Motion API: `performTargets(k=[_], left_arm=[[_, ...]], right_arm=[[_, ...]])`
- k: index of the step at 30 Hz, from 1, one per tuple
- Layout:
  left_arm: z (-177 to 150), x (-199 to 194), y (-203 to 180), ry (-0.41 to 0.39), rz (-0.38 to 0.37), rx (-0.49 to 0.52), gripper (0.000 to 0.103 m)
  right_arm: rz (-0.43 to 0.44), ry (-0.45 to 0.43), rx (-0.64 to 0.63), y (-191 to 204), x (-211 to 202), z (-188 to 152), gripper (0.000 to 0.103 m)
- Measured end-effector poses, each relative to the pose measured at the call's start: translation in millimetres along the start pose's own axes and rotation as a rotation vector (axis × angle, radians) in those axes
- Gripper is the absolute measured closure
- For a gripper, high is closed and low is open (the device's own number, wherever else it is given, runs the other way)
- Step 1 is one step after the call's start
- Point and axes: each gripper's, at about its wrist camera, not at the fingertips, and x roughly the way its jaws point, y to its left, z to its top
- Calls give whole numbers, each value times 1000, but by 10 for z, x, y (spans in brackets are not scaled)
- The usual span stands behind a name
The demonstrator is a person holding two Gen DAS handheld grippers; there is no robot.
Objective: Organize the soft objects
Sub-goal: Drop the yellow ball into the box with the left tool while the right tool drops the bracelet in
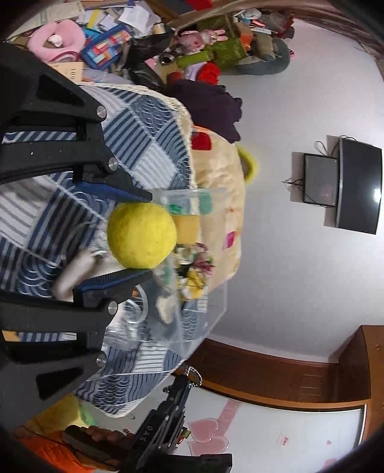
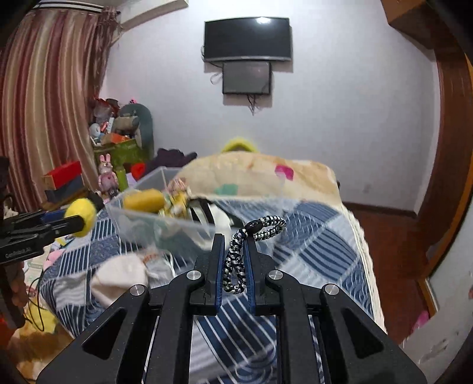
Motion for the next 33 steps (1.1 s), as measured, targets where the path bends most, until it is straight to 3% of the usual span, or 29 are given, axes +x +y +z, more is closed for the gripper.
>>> performTargets(k=[7,11,25,33], left_arm=[[269,250,-95,-13,5,48,59],[317,465,-120,20,-34,46,59],[357,882,-272,59,-66,93,59],[340,1057,-231,104,-55,76,59]], right_arm=[[24,-47,-33,74,136,222,91],[49,-47,-35,104,268,331,91],[84,127,-50,185,972,281,91],[89,170,-57,176,988,226,87]])
